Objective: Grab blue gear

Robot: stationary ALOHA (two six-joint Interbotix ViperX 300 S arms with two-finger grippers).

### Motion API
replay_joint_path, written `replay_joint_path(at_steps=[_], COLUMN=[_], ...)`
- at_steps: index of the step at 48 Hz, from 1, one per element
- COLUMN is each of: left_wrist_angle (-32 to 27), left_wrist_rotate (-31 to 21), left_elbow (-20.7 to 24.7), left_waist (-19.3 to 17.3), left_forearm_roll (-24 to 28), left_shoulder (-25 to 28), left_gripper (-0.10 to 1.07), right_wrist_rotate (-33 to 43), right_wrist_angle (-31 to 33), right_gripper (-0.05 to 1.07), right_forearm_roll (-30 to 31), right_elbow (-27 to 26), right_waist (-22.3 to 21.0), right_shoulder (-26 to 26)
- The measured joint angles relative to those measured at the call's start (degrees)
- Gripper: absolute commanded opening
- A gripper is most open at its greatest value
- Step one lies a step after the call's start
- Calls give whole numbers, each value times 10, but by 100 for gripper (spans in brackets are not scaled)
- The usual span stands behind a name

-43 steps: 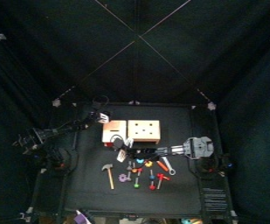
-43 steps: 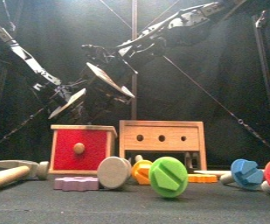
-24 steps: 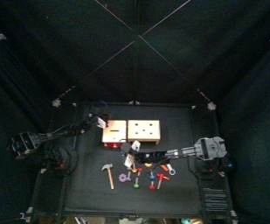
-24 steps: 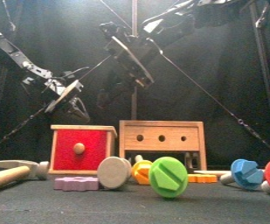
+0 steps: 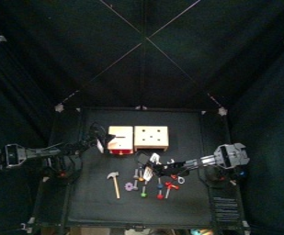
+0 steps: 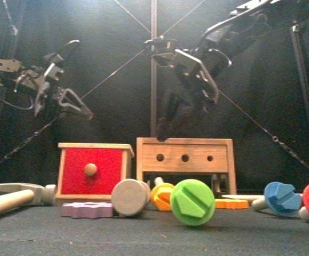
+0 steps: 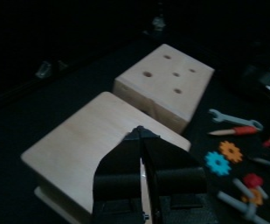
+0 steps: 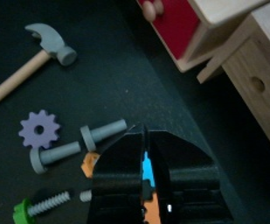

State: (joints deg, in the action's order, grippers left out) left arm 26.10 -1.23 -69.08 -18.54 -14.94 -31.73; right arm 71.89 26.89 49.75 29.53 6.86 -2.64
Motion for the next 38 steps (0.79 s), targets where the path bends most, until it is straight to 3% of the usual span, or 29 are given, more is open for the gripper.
replay_joint_path(at_steps=[13, 20, 38], left_wrist_angle=[2, 3, 2], left_wrist_rotate=[-1, -1, -4], left_elbow=[-26, -38, -50], left_waist=[72, 85, 118], left_forearm_roll=[6, 6, 4], left_shoulder=[-10, -10, -11], left_gripper=[28, 28, 28], right_wrist_rotate=[1, 1, 1], right_wrist_angle=[12, 11, -40], right_gripper=[27, 32, 64], right_forearm_roll=[-25, -37, -42], right_elbow=[62, 86, 88], right_waist=[0, 0, -3], right_shoulder=[56, 63, 1])
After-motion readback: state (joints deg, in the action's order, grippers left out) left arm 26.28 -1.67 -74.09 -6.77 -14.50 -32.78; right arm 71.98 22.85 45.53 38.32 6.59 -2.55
